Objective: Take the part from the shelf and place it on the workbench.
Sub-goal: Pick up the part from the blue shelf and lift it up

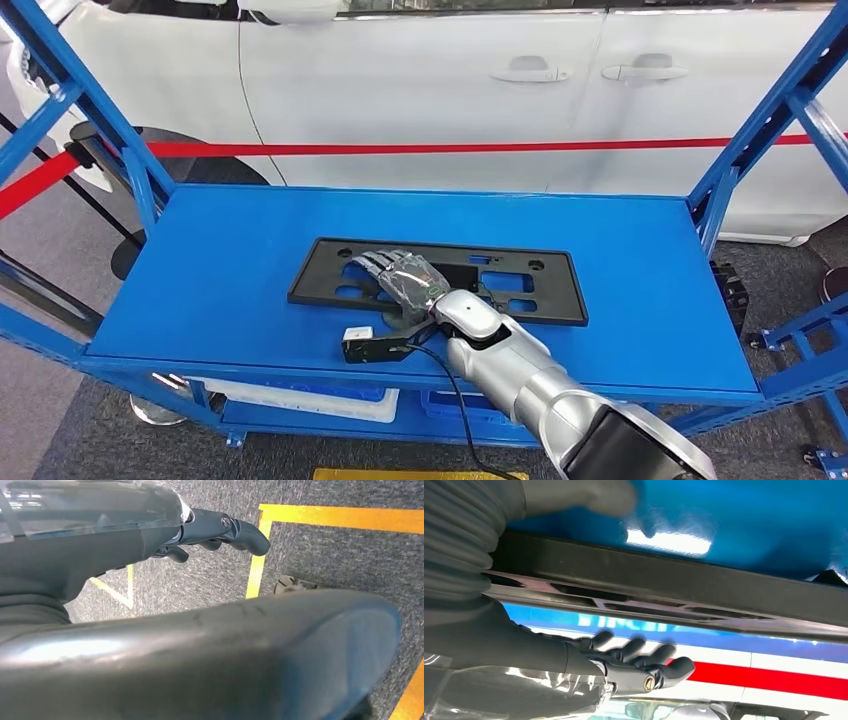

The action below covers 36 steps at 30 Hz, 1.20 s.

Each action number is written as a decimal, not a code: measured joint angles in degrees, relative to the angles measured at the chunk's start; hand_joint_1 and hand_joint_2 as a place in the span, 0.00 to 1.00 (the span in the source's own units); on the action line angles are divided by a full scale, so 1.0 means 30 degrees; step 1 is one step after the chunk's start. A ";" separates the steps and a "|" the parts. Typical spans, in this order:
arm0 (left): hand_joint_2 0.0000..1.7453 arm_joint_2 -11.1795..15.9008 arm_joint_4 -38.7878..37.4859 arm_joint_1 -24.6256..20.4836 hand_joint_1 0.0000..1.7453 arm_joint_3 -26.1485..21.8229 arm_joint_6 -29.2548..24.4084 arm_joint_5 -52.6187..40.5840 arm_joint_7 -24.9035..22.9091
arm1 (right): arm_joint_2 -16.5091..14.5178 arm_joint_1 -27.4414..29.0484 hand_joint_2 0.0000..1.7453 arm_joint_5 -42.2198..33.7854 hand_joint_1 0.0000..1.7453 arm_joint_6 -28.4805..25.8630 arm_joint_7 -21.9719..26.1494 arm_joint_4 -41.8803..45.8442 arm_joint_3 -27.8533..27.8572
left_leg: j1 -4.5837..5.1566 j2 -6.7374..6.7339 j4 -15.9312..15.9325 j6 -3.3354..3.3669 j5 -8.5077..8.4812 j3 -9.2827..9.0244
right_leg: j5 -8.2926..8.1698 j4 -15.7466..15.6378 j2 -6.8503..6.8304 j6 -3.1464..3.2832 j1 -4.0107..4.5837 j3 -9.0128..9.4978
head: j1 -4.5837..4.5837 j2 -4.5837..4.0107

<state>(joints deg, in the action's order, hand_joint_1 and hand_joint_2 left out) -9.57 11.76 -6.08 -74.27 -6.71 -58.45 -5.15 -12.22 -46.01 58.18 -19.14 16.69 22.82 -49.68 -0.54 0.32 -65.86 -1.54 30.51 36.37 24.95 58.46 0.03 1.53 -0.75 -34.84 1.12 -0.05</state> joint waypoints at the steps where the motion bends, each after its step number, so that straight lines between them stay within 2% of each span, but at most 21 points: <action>1: 0.00 0.0002 0.0000 0.0010 0.00 0.0000 -0.0014 0.0002 -0.0011 | 0.0000 0.0040 1.00 0.0024 1.00 -0.0098 -0.0007 -0.0029 -0.0046 | -0.0041 -0.0001 -0.1283 -0.0082 0.0571 0.0600 | -0.0001 0.0009 -0.0008 0.0024 0.0002 -0.0020 | 0.0016 0.0000; 2: 0.00 0.0004 0.0000 0.0028 0.00 -0.0002 -0.0029 0.0004 -0.0027 | 0.0000 0.0085 1.00 0.0051 1.00 -0.0188 -0.0011 -0.0056 -0.0084 | -0.0078 -0.0004 -0.2292 -0.0147 0.0896 0.1079 | 0.0000 0.0021 -0.0014 0.0027 0.0005 -0.0030 | 0.0014 0.0000; 3: 0.00 0.0005 0.0000 0.0048 0.00 -0.0004 -0.0044 0.0007 -0.0049 | 0.0000 0.0115 1.00 0.0086 1.00 -0.0264 -0.0007 -0.0080 -0.0107 | -0.0105 -0.0006 -0.2693 -0.0192 0.0858 0.1280 | 0.0005 0.0034 -0.0014 0.0021 0.0003 -0.0030 | 0.0015 0.0000; 4: 0.00 0.0009 0.0000 0.0063 0.00 -0.0007 -0.0056 0.0015 -0.0071 | -0.0002 0.0125 1.00 0.0115 1.00 -0.0328 0.0002 -0.0095 -0.0118 | -0.0133 -0.0008 -0.2302 -0.0212 0.0437 0.1103 | 0.0013 0.0047 -0.0007 0.0009 -0.0003 -0.0016 | 0.0015 0.0002; 7: 0.00 0.0027 0.0000 0.0045 0.00 -0.0055 -0.0096 0.0060 -0.0104 | -0.0005 0.0048 1.00 0.0182 1.00 -0.0373 0.0058 -0.0097 -0.0129 | -0.0163 -0.0037 0.1416 -0.0099 -0.1320 -0.0668 | 0.0058 0.0078 0.0045 -0.0126 0.0014 0.0064 | 0.0009 0.0002; 9: 0.00 0.0031 0.0000 0.0007 0.00 -0.0111 -0.0113 0.0104 -0.0106 | -0.0004 0.0003 1.00 0.0198 1.00 -0.0328 0.0093 -0.0097 -0.0138 | -0.0074 -0.0031 0.2601 0.0120 -0.1542 -0.1229 | 0.0029 0.0066 0.0101 -0.0333 0.0053 0.0058 | 0.0000 0.0002; 12: 0.00 0.0036 0.0000 -0.0006 0.00 -0.0162 -0.0137 0.0189 -0.0087 | 0.0004 0.0003 1.00 0.0198 1.00 -0.0350 0.0106 -0.0097 -0.0169 | -0.0056 -0.0029 0.2783 0.0542 -0.1676 -0.1307 | 0.0050 0.0085 0.0116 -0.0707 0.0036 0.0029 | -0.0013 0.0002; 14: 0.00 0.0036 0.0000 -0.0013 0.00 -0.0193 -0.0162 0.0215 -0.0058 | 0.0024 0.0005 1.00 0.0198 1.00 -0.0421 0.0107 -0.0097 -0.0175 | -0.0112 -0.0078 0.2960 0.0813 -0.1821 -0.1356 | 0.0776 0.1117 0.0094 -0.0856 0.0025 -0.0423 | -0.0031 0.0002; 16: 0.00 0.0033 0.0000 -0.0011 0.00 -0.0239 -0.0171 0.0219 -0.0042 | 0.0051 0.0057 1.00 0.0198 1.00 -0.0439 0.0111 -0.0109 -0.0184 | -0.0060 -0.0110 0.2971 0.0925 -0.1847 -0.1304 | 0.2044 0.3512 0.0085 -0.0909 0.0004 -0.1545 | -0.0040 0.0002; 17: 0.00 0.0031 0.0000 -0.0004 0.00 -0.0261 -0.0170 0.0219 -0.0040 | 0.0066 0.0096 1.00 0.0200 1.00 -0.0437 0.0111 -0.0118 -0.0193 | -0.0035 -0.0113 0.2962 0.0936 -0.1846 -0.1280 | 0.2476 0.4647 0.0085 -0.0928 0.0001 -0.2085 | -0.0036 0.0002; 18: 0.00 0.0029 0.0000 0.0004 0.00 -0.0277 -0.0168 0.0219 -0.0038 | 0.0078 0.0125 1.00 0.0202 1.00 -0.0435 0.0113 -0.0127 -0.0206 | -0.0019 -0.0113 0.2952 0.0942 -0.1845 -0.1269 | 0.2566 0.5259 0.0085 -0.0933 0.0001 -0.2375 | -0.0037 0.0002; 19: 0.00 0.0029 0.0000 0.0008 0.00 -0.0286 -0.0168 0.0220 -0.0035 | 0.0086 0.0139 1.00 0.0204 1.00 -0.0437 0.0113 -0.0131 -0.0215 | -0.0012 -0.0104 0.2937 0.0933 -0.1839 -0.1276 | 0.2282 0.5139 0.0084 -0.0917 0.0001 -0.2297 | -0.0037 0.0002; 20: 0.00 0.0029 0.0000 0.0006 0.00 -0.0290 -0.0168 0.0222 -0.0024 | 0.0087 0.0138 1.00 0.0206 1.00 -0.0461 0.0113 -0.0131 -0.0224 | -0.0009 -0.0090 0.2918 0.0911 -0.1822 -0.1299 | 0.1710 0.4291 0.0083 -0.0874 0.0002 -0.1847 | -0.0036 0.0002; 22: 0.00 0.0022 0.0000 -0.0008 0.00 -0.0295 -0.0168 0.0237 0.0006 | 0.0087 0.0106 1.00 0.0224 1.00 -0.0612 0.0107 -0.0122 -0.0239 | 0.0031 -0.0056 0.2811 0.0795 -0.1736 -0.1318 | 0.0581 0.1675 0.0083 -0.0715 0.0038 -0.0491 | -0.0036 0.0002; 24: 0.00 0.0011 0.0000 -0.0021 0.00 -0.0299 -0.0168 0.0253 0.0027 | 0.0089 0.0091 1.00 0.0269 1.00 -0.0881 0.0098 -0.0095 -0.0268 | 0.0088 -0.0030 0.2709 0.0615 -0.1650 -0.1278 | 0.0229 0.0200 0.0087 -0.0556 0.0109 0.0223 | -0.0025 0.0000; 28: 0.00 0.0011 0.0000 -0.0012 0.00 -0.0308 -0.0168 0.0257 0.0035 | 0.0113 0.0107 1.00 0.0344 1.00 -0.1321 0.0040 -0.0055 -0.0300 | 0.0017 -0.0024 0.2415 0.0194 -0.1355 -0.1175 | 0.0185 -0.0069 0.0059 -0.0195 0.0091 0.0309 | 0.0002 0.0000; 30: 0.00 0.0015 0.0000 -0.0010 0.00 -0.0311 -0.0168 0.0257 0.0035 | 0.0120 0.0123 1.00 0.0357 1.00 -0.1384 0.0038 -0.0038 -0.0306 | -0.0051 -0.0034 0.0792 -0.0011 -0.0373 -0.0445 | 0.0133 -0.0148 0.0019 -0.0064 0.0007 0.0337 | 0.0044 0.0000; 32: 0.00 0.0015 0.0000 0.0006 0.00 -0.0313 -0.0168 0.0257 0.0035 | 0.0133 0.0170 1.00 0.0368 1.00 -0.1412 0.0035 -0.0038 -0.0317 | -0.0114 -0.0040 -0.1661 -0.0175 0.0708 0.0717 | 0.0143 -0.0134 0.0003 -0.0021 0.0008 0.0314 | 0.0064 0.0002; 33: 0.00 0.0015 0.0000 0.0027 0.00 -0.0313 -0.0168 0.0257 0.0035 | 0.0142 0.0197 1.00 0.0373 1.00 -0.1421 0.0033 -0.0038 -0.0324 | -0.0147 -0.0042 -0.2444 -0.0236 0.0871 0.1105 | 0.0155 -0.0122 0.0000 -0.0017 0.0010 0.0312 | 0.0064 0.0002; 34: 0.00 0.0015 0.0000 0.0047 0.00 -0.0315 -0.0168 0.0257 0.0035 | 0.0149 0.0216 1.00 0.0377 1.00 -0.1428 0.0033 -0.0038 -0.0331 | -0.0185 -0.0043 -0.2544 -0.0281 0.0651 0.1171 | 0.0169 -0.0102 0.0010 -0.0027 0.0005 0.0317 | 0.0064 0.0002; 36: 0.00 0.0020 0.0000 0.0053 0.00 -0.0319 -0.0170 0.0255 0.0035 | 0.0167 0.0224 1.00 0.0381 1.00 -0.1439 0.0026 -0.0038 -0.0341 | -0.0278 -0.0059 -0.0737 -0.0329 -0.0643 0.0341 | 0.0228 -0.0023 0.0058 -0.0104 -0.0016 0.0340 | 0.0064 0.0002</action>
<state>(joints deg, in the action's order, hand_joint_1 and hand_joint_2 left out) -9.51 11.76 -5.92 -75.23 -7.22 -57.68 -5.05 -11.72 -45.33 59.32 -23.46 16.76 22.71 -50.70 -1.38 0.15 -68.07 -2.53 28.58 37.39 25.63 58.39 0.20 1.22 -0.80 -33.82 1.31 -0.04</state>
